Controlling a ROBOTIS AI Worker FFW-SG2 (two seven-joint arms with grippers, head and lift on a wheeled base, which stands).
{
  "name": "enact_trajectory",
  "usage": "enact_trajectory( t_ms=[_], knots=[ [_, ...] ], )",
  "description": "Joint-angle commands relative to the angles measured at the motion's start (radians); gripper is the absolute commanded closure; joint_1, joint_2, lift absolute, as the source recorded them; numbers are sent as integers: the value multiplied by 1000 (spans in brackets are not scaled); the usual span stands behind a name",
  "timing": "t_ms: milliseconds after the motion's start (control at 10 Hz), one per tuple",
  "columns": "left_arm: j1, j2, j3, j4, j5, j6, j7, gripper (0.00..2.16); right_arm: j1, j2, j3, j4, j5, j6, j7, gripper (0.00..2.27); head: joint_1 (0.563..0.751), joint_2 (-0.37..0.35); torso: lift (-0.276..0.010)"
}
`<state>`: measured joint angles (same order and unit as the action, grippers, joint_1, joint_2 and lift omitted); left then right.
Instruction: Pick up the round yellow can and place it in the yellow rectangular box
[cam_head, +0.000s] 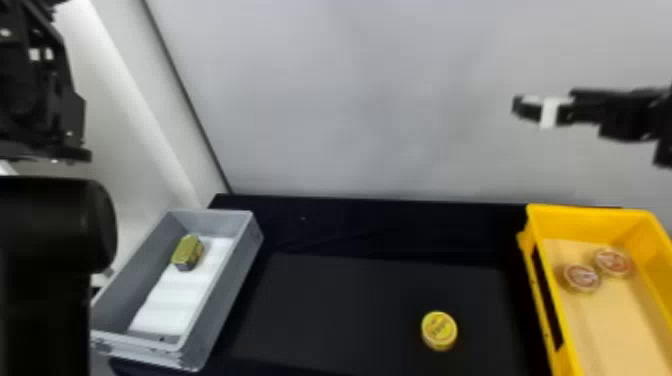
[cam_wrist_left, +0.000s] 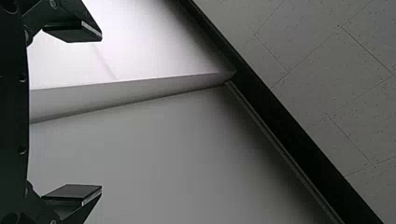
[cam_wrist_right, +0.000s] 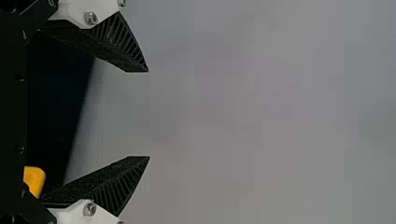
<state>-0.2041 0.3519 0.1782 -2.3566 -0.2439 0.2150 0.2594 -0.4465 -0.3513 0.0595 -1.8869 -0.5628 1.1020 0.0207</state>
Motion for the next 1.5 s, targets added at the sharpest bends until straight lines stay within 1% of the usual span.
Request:
enact_trajectory(
  t_ms=[0, 200, 300, 400, 500, 600, 700, 800, 900, 1000, 1100, 1200, 1400],
  knots=[
    [-14, -10, -23, 13, 0, 0, 0, 130, 22, -1, 65, 104, 0, 28, 73, 134, 694, 223, 0],
    [-32, -11, -42, 23, 0, -17, 0, 130, 46, -1, 125, 176, 123, 46, 226, 137, 694, 223, 0],
    [-41, -19, -49, 36, 0, -31, 0, 131, 69, 5, 143, 201, 199, 38, 309, 134, 694, 223, 0],
    [-46, -27, -51, 43, 0, -40, 0, 131, 85, 25, 171, 252, 330, 9, 434, 128, 694, 223, 0],
    [-49, -23, -55, 43, 0, -48, 0, 131, 89, 64, 198, 316, 508, -29, 593, 122, 694, 223, 0],
    [-54, -20, -62, 45, 0, -55, 2, 131, 98, 118, 203, 391, 684, -86, 727, 122, 694, 223, 0],
    [-52, -23, -57, 45, 0, -65, 3, 131, 109, 172, 194, 460, 784, -147, 799, 122, 694, 223, 0],
    [-49, -23, -59, 45, 0, -68, 5, 131, 115, 222, 191, 531, 871, -210, 833, 119, 694, 223, 0],
    [-49, -23, -65, 51, 0, -74, 5, 131, 104, 233, 220, 609, 896, -256, 842, 110, 694, 223, 0],
    [-51, -23, -69, 56, 2, -83, 5, 131, 89, 229, 261, 675, 899, -292, 843, 108, 694, 223, 0],
    [-52, -22, -71, 57, 2, -88, 5, 131, 81, 227, 280, 729, 899, -336, 845, 110, 694, 223, 0],
    [-57, -22, -78, 62, 2, -92, 5, 131, 77, 229, 284, 773, 899, -384, 846, 113, 694, 223, 0],
    [-61, -23, -86, 68, 2, -98, 6, 131, 65, 238, 295, 839, 899, -425, 845, 113, 694, 223, 0]
  ],
)
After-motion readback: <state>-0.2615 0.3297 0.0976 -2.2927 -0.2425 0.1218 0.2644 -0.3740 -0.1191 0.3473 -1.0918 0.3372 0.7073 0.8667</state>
